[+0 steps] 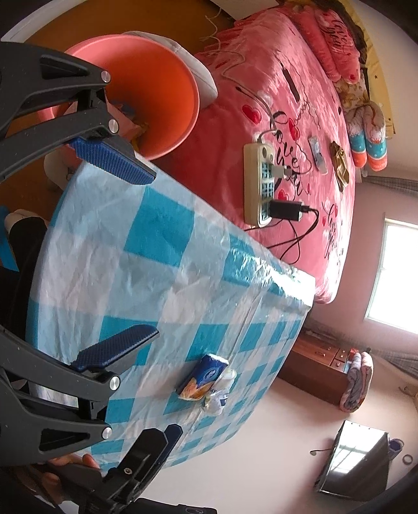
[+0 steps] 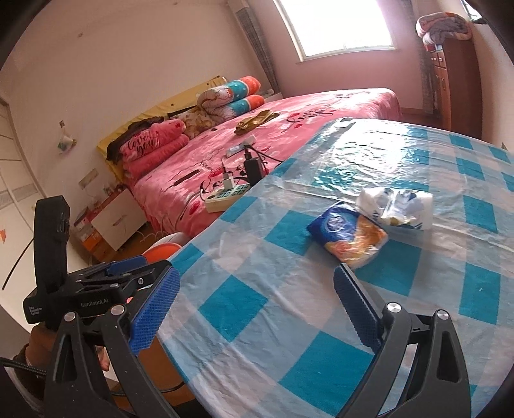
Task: Collect trash
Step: 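Move both tools back over the tissue pack and bottle on the table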
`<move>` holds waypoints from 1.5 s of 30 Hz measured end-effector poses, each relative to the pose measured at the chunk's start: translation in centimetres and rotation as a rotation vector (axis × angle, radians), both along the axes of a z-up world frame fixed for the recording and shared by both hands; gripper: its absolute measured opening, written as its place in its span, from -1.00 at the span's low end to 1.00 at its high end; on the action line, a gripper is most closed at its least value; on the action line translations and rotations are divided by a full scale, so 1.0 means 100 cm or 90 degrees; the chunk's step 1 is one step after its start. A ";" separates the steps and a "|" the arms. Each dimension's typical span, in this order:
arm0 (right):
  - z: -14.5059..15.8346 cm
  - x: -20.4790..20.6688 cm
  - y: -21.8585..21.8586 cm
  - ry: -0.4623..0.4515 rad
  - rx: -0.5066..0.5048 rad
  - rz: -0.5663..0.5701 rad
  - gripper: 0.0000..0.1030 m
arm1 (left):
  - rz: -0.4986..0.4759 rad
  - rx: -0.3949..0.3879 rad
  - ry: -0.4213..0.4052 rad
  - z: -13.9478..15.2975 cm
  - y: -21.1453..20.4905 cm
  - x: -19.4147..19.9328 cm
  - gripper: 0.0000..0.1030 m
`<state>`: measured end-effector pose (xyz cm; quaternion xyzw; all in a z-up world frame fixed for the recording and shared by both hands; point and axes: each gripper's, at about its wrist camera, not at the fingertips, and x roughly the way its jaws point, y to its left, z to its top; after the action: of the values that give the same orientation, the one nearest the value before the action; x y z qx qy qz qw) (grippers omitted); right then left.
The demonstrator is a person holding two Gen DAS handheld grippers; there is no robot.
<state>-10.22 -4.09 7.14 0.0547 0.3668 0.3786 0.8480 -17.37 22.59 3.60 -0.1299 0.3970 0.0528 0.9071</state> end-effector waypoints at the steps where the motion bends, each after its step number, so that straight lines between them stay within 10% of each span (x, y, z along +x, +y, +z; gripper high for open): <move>1: 0.000 0.001 -0.003 0.001 0.002 -0.002 0.85 | -0.003 0.000 0.001 0.000 -0.002 0.001 0.73; 45: -0.007 0.043 -0.123 0.033 0.072 -0.149 0.85 | -0.148 0.038 0.035 -0.002 -0.108 0.052 0.73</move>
<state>-5.94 -16.40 6.46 0.1543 0.3578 0.2959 0.8722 -12.13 11.80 3.41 -0.0548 0.4324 -0.0373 0.8992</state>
